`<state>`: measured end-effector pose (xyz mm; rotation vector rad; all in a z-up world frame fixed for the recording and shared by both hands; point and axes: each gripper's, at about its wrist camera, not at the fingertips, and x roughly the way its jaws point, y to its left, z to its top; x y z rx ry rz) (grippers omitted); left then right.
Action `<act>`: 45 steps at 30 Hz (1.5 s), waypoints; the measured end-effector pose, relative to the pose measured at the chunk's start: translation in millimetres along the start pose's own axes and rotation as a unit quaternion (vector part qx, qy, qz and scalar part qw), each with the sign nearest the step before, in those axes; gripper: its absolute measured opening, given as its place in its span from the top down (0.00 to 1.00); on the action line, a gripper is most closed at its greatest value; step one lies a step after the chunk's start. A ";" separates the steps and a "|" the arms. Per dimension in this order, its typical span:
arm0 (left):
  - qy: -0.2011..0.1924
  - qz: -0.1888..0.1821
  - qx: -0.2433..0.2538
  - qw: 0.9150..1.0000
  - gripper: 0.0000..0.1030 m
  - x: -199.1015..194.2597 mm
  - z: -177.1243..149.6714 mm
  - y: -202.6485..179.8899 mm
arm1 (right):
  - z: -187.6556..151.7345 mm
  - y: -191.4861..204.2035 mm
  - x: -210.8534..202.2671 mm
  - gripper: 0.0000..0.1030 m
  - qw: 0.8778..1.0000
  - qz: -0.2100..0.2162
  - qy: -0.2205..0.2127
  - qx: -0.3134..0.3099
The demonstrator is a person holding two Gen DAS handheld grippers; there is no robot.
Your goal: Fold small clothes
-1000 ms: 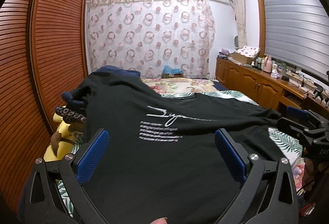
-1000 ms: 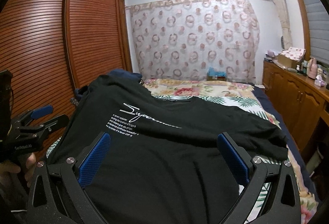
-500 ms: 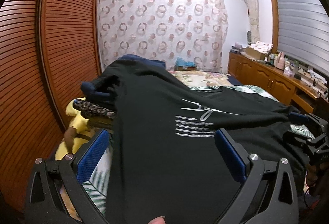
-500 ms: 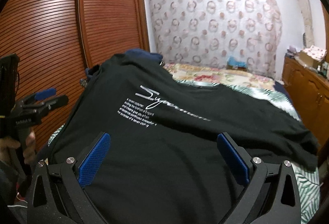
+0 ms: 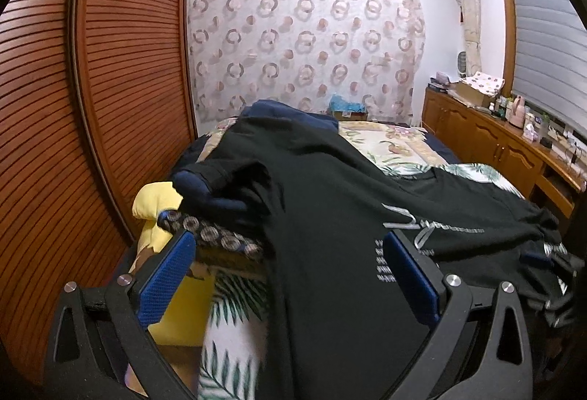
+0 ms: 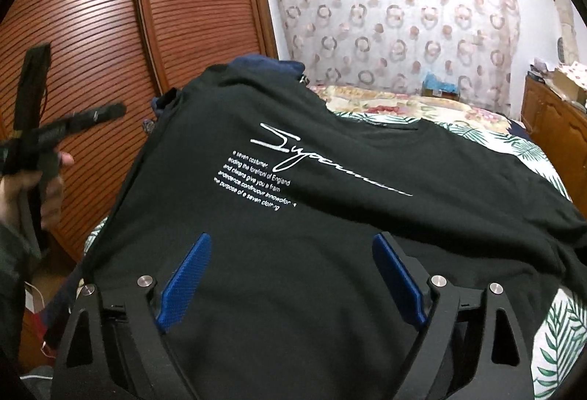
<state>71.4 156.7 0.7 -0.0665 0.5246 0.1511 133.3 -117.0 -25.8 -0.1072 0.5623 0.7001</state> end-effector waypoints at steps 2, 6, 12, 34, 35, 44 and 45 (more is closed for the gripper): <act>0.008 -0.009 -0.012 1.000 0.07 9.5 10.6 9.4 | 1.9 0.8 2.8 0.12 1.000 0.002 0.005 0.000; 0.034 -0.030 -0.047 0.998 0.24 34.2 28.2 25.3 | 3.2 2.9 11.9 0.12 1.000 0.008 0.020 -0.001; 0.091 -0.048 -0.091 0.991 0.38 78.3 42.4 39.1 | 11.8 4.6 19.8 0.12 0.999 0.019 0.038 -0.006; 0.122 0.022 -0.009 0.992 0.92 99.2 69.0 24.0 | 2.7 7.3 14.6 0.12 0.999 0.026 0.034 0.006; 0.113 0.018 0.002 0.993 0.92 93.1 71.7 19.3 | 3.1 6.7 15.4 0.12 0.999 0.026 0.035 0.008; 0.083 -0.043 0.078 0.993 0.92 46.3 80.9 -31.2 | 2.8 5.6 16.0 0.12 0.999 0.026 0.036 0.007; 0.084 -0.049 0.088 0.991 0.92 43.2 78.1 -37.3 | 2.8 5.5 15.4 0.12 0.999 0.026 0.035 0.007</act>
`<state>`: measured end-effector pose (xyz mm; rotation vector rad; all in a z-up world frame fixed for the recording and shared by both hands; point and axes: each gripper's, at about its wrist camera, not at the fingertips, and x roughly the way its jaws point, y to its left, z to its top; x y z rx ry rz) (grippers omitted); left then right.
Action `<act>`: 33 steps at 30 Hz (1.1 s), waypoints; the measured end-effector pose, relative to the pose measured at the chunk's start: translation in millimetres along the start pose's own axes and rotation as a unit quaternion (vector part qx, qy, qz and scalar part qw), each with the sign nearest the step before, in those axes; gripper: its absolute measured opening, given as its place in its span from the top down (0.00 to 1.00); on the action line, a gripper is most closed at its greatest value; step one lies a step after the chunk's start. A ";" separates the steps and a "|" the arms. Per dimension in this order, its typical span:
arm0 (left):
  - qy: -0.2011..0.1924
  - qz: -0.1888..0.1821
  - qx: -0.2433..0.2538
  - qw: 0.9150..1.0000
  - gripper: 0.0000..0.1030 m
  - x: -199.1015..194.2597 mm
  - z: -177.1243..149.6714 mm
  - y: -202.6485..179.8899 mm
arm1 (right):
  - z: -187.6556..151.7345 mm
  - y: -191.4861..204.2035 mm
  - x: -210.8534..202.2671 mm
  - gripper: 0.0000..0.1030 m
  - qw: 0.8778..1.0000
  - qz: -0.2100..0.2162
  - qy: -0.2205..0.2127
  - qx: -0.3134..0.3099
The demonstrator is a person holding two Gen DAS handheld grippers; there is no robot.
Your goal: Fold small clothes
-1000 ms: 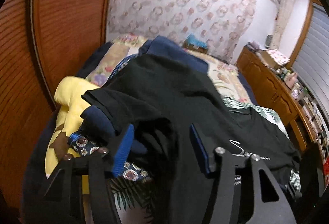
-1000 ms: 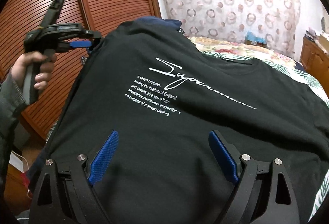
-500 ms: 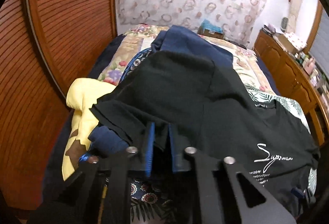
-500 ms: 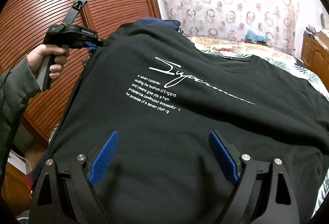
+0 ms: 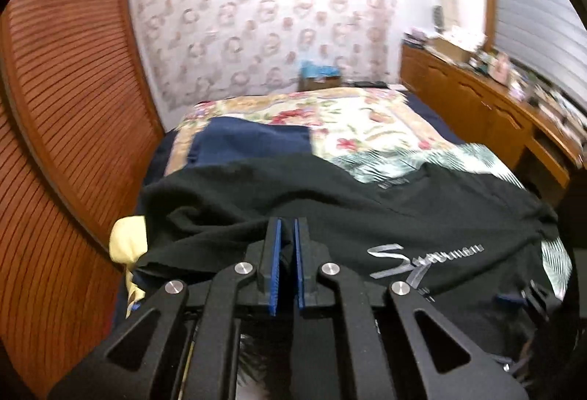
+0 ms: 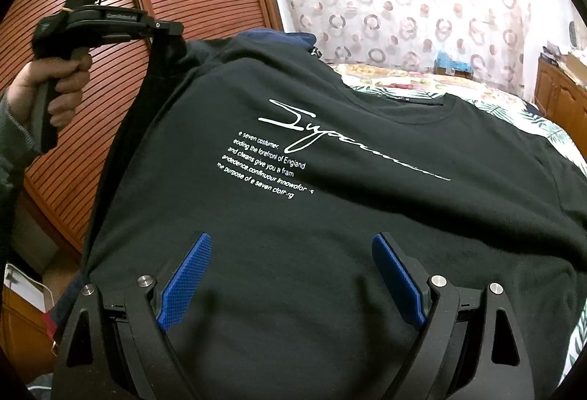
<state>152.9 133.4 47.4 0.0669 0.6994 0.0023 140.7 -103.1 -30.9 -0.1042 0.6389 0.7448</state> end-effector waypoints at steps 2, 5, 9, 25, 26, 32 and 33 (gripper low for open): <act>0.008 -0.021 0.020 1.000 0.92 -3.8 -9.9 -16.4 | -0.6 -0.1 -0.2 0.12 1.000 0.001 -0.001 0.002; 0.024 -0.034 0.033 0.999 0.91 -4.0 -23.3 -28.2 | -1.5 -1.5 -0.7 0.12 1.000 0.004 -0.001 0.006; 0.026 -0.045 0.034 0.998 0.81 -10.3 -34.3 -26.6 | -0.3 -4.0 0.4 0.12 1.000 0.005 0.002 0.006; -0.016 -0.028 -0.022 0.999 0.23 -28.5 -99.3 17.3 | 42.0 4.0 -3.2 0.12 0.998 0.027 -0.016 -0.046; -0.017 -0.026 -0.026 0.999 0.23 -28.5 -103.0 19.9 | 48.9 7.2 -2.3 0.12 0.998 0.032 -0.020 -0.054; -0.042 -0.017 -0.068 0.997 0.23 -41.8 -127.0 42.0 | 93.5 34.3 16.2 0.28 0.993 0.071 -0.027 -0.091; -0.045 -0.015 -0.072 0.996 0.23 -43.7 -130.0 44.7 | 98.5 37.9 20.6 0.30 0.992 0.079 -0.026 -0.096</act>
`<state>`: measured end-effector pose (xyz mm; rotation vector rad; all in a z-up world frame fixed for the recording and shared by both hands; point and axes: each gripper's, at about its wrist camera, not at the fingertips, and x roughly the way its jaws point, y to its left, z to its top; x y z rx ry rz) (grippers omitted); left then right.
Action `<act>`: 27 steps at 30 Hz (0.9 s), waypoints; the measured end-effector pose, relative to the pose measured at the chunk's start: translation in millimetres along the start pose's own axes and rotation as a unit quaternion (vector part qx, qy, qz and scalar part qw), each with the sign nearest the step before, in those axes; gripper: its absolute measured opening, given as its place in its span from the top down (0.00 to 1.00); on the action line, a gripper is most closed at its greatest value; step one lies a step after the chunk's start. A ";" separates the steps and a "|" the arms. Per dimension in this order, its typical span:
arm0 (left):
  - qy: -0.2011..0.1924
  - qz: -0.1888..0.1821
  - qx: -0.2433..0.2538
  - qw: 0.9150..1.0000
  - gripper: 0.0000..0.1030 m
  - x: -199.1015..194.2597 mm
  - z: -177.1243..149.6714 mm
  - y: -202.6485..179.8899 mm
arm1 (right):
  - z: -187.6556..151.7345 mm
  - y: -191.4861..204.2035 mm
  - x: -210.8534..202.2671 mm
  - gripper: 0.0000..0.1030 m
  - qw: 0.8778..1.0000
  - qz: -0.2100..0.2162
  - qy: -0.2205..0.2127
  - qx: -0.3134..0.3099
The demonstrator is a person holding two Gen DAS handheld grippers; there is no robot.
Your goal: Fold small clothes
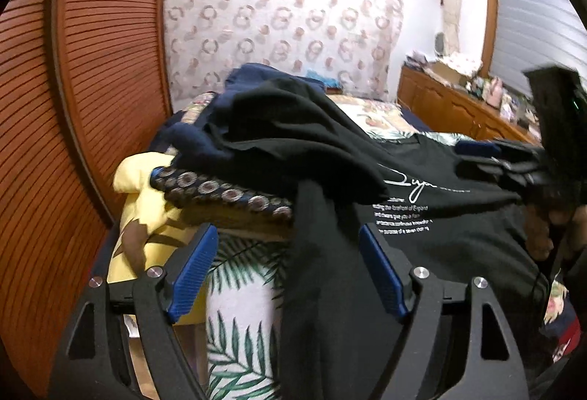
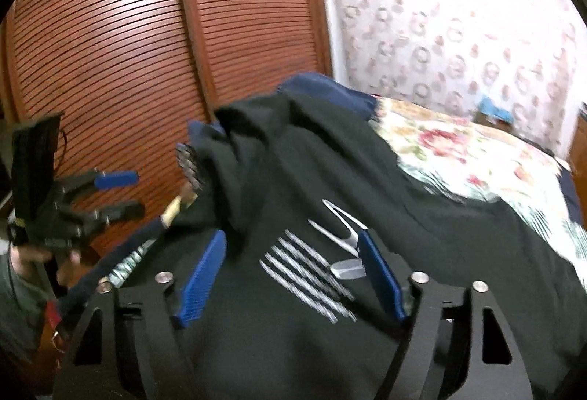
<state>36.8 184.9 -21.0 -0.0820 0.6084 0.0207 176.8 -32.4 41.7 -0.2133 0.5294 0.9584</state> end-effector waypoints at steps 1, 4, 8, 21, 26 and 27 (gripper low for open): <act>-0.002 0.003 -0.005 1.000 0.23 -2.0 -2.1 1.8 | 9.0 5.1 8.4 0.31 1.000 0.011 0.002 -0.007; -0.008 0.009 -0.011 1.000 0.23 -8.3 -7.9 5.7 | 31.4 18.5 34.3 0.38 0.999 0.040 0.012 -0.025; -0.012 0.006 -0.015 1.000 0.23 -13.3 -12.1 8.8 | 54.4 35.1 74.2 0.51 0.996 0.070 0.035 -0.039; -0.008 -0.003 -0.017 1.000 0.23 -14.5 -26.4 8.7 | 86.9 76.3 163.1 0.78 0.986 0.073 0.101 -0.108; -0.003 -0.006 -0.018 1.000 0.23 -10.8 -29.1 5.5 | 94.0 72.8 153.1 0.95 0.991 0.074 0.076 -0.085; -0.003 -0.007 -0.018 1.000 0.23 -10.6 -29.2 4.5 | 95.5 69.3 145.8 0.96 0.992 0.080 0.063 -0.075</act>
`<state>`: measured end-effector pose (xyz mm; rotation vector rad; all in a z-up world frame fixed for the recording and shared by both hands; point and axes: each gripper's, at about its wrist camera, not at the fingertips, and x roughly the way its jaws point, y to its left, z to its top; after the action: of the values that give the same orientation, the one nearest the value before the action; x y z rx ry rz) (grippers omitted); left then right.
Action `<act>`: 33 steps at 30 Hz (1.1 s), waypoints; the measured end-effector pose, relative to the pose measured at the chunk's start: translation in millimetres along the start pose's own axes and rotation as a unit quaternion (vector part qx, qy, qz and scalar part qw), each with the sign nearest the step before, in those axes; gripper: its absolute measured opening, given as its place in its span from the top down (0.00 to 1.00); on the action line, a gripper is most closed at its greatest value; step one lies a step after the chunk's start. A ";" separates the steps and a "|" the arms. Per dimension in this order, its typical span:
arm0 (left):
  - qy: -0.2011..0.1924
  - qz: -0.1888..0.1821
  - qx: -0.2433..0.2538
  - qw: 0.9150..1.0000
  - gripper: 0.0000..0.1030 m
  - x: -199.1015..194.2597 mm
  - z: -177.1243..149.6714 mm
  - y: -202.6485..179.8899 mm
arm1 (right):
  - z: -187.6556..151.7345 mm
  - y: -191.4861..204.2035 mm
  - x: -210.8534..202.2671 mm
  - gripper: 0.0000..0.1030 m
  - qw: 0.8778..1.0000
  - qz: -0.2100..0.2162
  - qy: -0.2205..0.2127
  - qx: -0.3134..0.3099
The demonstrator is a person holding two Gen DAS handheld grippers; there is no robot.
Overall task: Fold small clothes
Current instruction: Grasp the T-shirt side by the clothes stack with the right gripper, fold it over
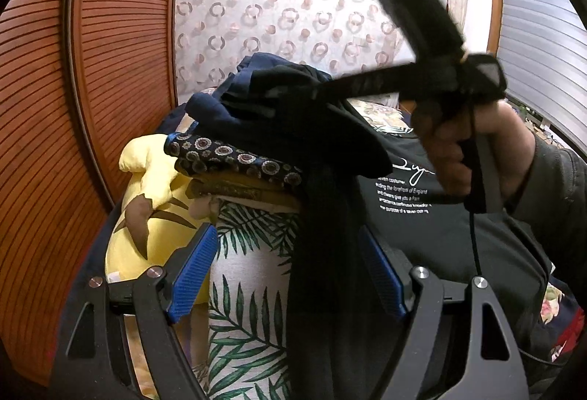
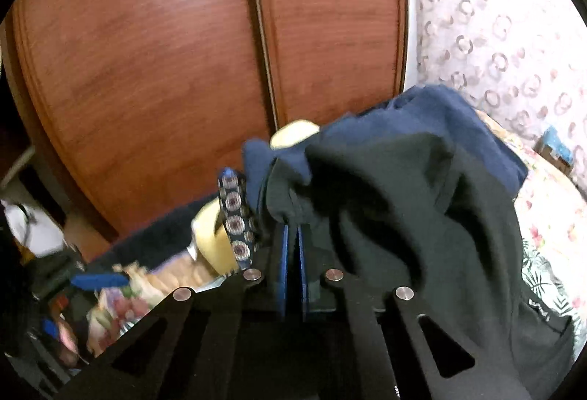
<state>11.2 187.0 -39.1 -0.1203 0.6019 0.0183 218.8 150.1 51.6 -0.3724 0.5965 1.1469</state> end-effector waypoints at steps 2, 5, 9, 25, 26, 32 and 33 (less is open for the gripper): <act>0.001 -0.001 0.002 1.000 0.23 1.5 -0.1 -3.4 | 2.4 -7.8 -15.1 0.96 0.999 0.000 -0.036 0.014; 0.000 -0.001 0.007 1.000 0.23 1.9 0.6 -8.9 | -3.3 -21.0 -42.6 0.96 0.996 -0.020 -0.075 0.040; -0.004 -0.007 0.012 1.000 0.23 1.4 1.3 -16.6 | -30.7 -55.7 -75.9 0.96 0.983 -0.070 -0.104 0.131; 0.014 -0.021 0.029 0.999 0.23 28.1 5.7 -50.3 | -116.1 -103.7 -59.1 0.50 0.980 -0.144 -0.005 0.139; 0.017 -0.020 0.030 0.999 0.23 30.9 5.0 -52.4 | -117.4 -100.7 -56.8 0.50 0.982 -0.137 -0.002 0.132; 0.041 -0.006 0.037 0.998 0.23 51.1 -1.9 -52.2 | -124.4 -98.8 -45.3 0.50 0.987 -0.099 0.015 0.124; 0.045 -0.001 0.038 0.998 0.23 55.1 -2.6 -50.7 | -124.1 -96.3 -48.8 0.50 0.988 -0.095 0.016 0.123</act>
<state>57.9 135.3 -67.0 -0.0480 0.6926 -0.0112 263.4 8.1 -18.4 -0.2308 0.7077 0.8749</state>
